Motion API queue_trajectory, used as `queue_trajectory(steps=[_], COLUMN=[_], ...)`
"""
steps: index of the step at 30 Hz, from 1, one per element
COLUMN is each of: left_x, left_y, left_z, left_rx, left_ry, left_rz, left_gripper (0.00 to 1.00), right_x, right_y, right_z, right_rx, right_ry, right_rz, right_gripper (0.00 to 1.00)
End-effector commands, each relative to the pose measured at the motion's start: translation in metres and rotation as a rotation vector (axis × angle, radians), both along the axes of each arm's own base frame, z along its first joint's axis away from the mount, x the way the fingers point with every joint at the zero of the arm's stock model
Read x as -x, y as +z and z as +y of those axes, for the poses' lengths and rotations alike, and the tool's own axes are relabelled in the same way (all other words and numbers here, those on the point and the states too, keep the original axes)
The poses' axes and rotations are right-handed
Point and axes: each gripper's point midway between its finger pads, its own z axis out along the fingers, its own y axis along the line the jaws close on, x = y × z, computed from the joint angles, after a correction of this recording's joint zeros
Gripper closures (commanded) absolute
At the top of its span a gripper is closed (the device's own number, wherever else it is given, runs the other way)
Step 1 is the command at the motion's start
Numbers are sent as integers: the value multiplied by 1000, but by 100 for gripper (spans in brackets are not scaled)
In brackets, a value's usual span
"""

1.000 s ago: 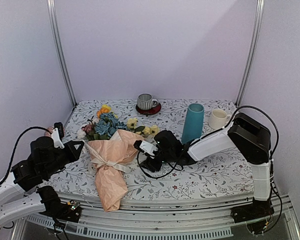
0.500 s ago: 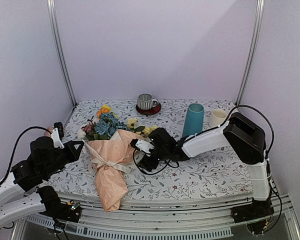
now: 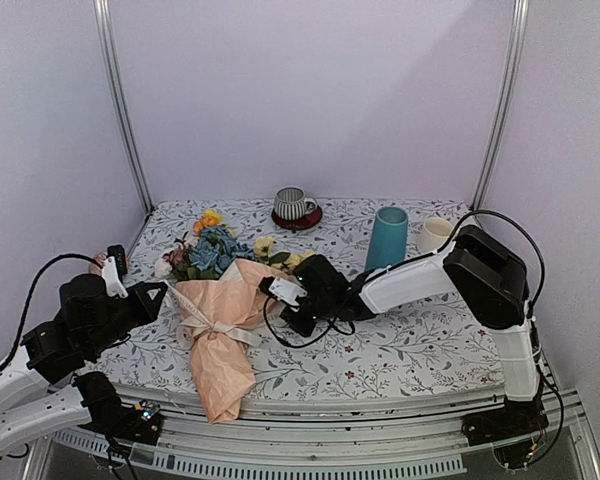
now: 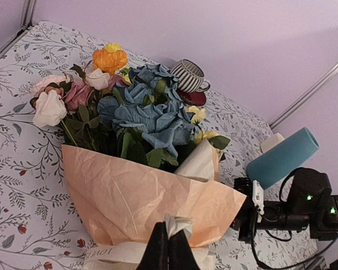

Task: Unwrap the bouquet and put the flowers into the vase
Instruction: Untie the ribbon from the tied bouquet.

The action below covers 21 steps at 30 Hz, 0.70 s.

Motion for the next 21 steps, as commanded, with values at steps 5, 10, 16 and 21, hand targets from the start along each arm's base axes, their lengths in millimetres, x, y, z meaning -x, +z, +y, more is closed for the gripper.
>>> queue_trajectory(steps=[5, 10, 16, 21], left_x=[-3, -5, -6, -6], left_y=[-5, -5, -7, -8], left_z=[-5, -10, -11, -10], left_rx=[13, 6, 8, 7], left_ry=[-18, -29, -32, -28], left_rz=[2, 9, 8, 5], left_gripper=[100, 100, 100, 100], right_x=[-18, -20, -8, 4], right_y=[7, 21, 34, 38], right_z=[-53, -61, -50, -37], right_rx=[-1, -78, -147, -157], right_ry=[-142, -152, -79, -34], right_rz=[60, 81, 93, 66], right_gripper=[98, 97, 87, 80])
